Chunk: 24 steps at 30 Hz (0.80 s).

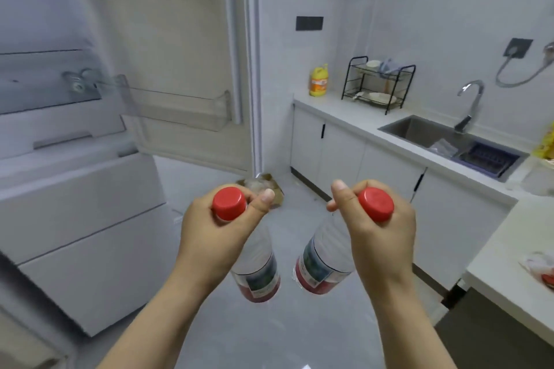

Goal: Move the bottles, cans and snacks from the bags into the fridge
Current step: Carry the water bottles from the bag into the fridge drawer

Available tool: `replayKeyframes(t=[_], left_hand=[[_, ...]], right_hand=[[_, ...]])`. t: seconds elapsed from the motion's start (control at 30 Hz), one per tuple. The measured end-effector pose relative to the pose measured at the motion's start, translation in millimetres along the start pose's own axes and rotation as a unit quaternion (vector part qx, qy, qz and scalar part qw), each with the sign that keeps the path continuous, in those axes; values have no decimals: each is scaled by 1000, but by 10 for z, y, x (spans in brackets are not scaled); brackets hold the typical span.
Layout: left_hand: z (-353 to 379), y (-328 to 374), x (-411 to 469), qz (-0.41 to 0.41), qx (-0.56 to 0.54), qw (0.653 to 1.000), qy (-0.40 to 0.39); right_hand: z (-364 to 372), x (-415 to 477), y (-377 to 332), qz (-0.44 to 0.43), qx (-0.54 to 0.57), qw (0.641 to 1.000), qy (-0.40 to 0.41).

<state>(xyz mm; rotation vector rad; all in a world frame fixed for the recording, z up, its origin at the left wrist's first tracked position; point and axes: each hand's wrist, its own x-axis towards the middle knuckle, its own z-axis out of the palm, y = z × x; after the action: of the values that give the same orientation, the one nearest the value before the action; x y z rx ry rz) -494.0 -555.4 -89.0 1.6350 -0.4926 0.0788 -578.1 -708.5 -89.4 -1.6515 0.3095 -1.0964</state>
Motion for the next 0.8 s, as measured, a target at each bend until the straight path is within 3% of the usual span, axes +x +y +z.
replayKeyframes(t=[0.43,0.8], left_hand=[[-1933,-2,4,20,41,988,150],[-3366,-151,116,30,90,977,189]], right_hand=[[1774,-395,-512,-59,59,986,-146],[3034,-824,-975,-119,79,975,-169]])
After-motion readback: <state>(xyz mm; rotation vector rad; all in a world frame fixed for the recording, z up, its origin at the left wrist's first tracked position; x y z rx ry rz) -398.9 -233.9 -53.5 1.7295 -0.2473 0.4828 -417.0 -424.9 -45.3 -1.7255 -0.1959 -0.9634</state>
